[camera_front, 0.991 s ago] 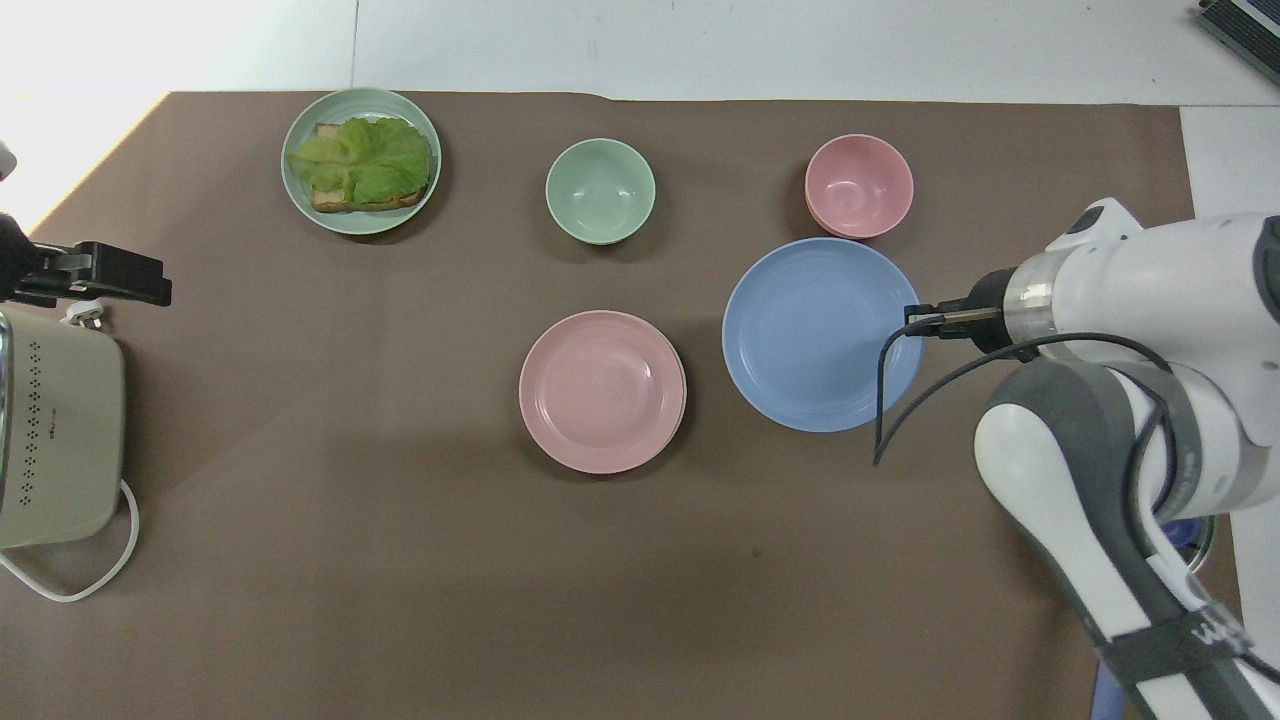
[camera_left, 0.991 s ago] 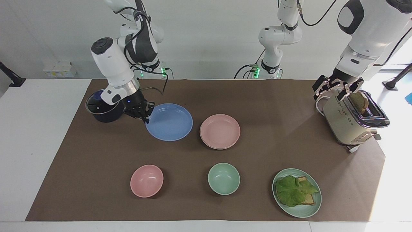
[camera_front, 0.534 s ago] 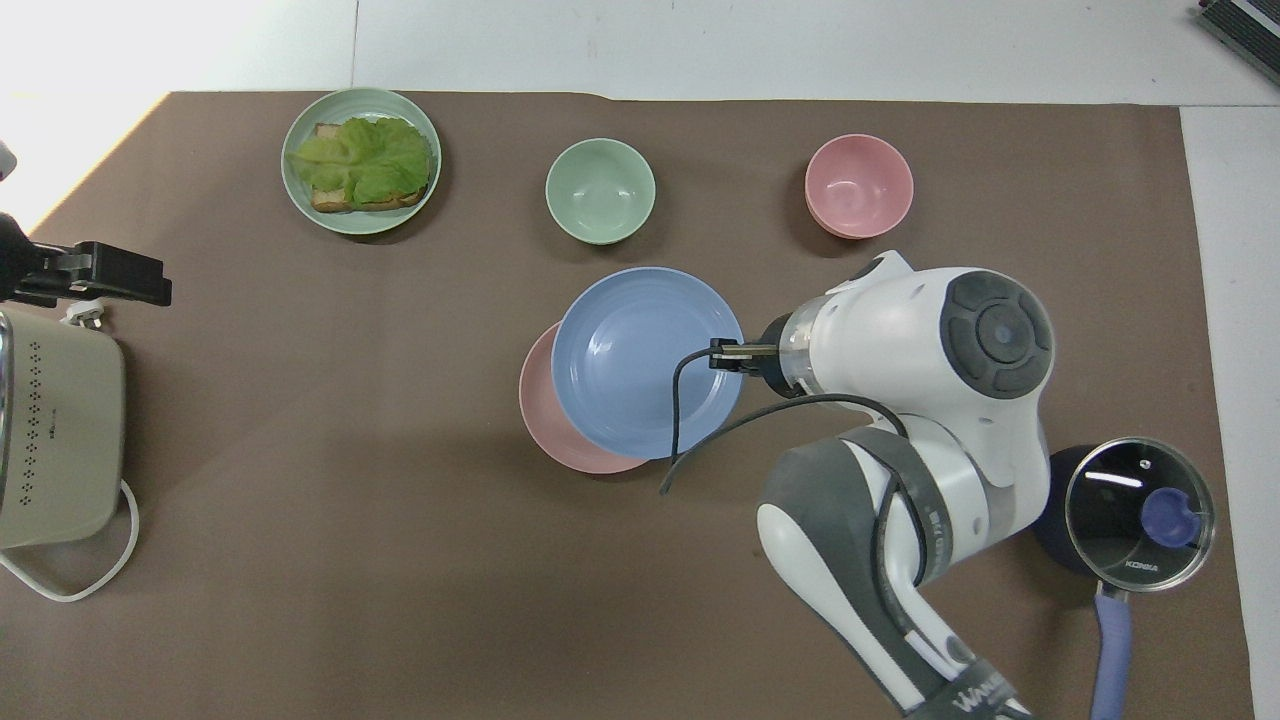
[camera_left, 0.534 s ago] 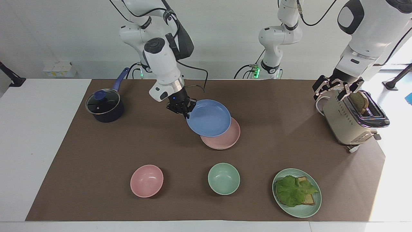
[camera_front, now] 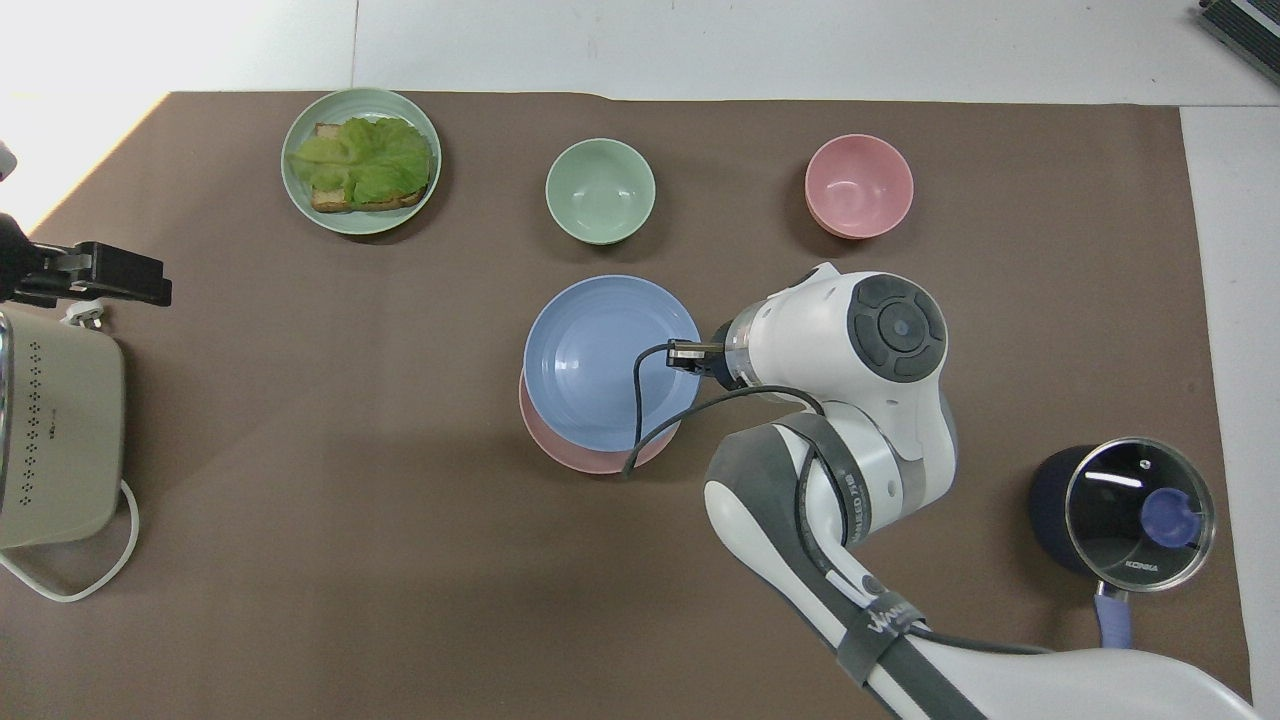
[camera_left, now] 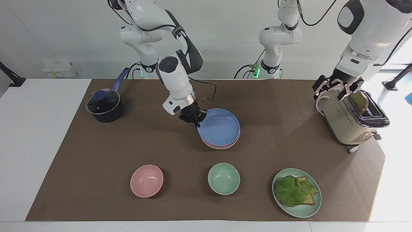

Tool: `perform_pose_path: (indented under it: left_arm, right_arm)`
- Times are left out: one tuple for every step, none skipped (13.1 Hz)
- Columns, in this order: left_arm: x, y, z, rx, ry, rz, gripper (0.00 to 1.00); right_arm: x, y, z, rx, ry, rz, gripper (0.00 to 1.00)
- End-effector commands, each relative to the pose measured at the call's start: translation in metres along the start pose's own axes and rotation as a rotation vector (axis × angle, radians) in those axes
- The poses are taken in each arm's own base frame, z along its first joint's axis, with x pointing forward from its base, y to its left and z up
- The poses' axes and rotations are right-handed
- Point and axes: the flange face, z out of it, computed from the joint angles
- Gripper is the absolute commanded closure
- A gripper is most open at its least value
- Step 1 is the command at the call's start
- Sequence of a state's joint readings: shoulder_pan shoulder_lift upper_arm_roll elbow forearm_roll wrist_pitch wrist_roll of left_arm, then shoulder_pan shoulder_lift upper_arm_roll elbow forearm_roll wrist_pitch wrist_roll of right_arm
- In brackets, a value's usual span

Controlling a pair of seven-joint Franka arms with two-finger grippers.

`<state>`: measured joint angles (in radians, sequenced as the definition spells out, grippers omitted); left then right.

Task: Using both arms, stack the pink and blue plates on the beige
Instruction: 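Open the right gripper to release the blue plate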

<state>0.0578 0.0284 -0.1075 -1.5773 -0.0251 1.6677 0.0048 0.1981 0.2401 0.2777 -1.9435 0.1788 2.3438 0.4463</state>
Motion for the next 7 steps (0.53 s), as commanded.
perform_pose_path:
  left_arm:
    - [-0.003, -0.002, -0.002, 0.013, -0.010, 0.011, 0.00]
    - [-0.003, -0.002, -0.002, 0.013, -0.010, 0.011, 0.00]
    - [-0.003, -0.002, -0.002, 0.013, -0.010, 0.011, 0.00]
    - [-0.003, -0.002, -0.002, 0.013, -0.010, 0.011, 0.00]
    - [-0.003, -0.002, -0.002, 0.013, -0.010, 0.011, 0.00]
    - [-0.003, -0.002, -0.002, 0.013, -0.010, 0.011, 0.00]
    - [-0.003, -0.002, -0.002, 0.013, -0.010, 0.011, 0.00]
  right_arm:
    - [-0.014, -0.012, 0.012, -0.002, -0.013, -0.018, 1.00]
    - [-0.013, -0.012, 0.019, -0.001, -0.007, -0.021, 1.00]
    - [-0.015, -0.010, 0.023, -0.017, -0.001, -0.039, 1.00]
    - [-0.017, -0.007, 0.026, -0.031, -0.003, -0.048, 1.00]
    - [-0.020, -0.004, 0.031, -0.047, -0.007, -0.057, 1.00]
    - [-0.022, -0.003, 0.033, -0.060, -0.006, -0.071, 1.00]
    - [-0.021, -0.003, 0.034, -0.065, -0.002, -0.077, 1.00]
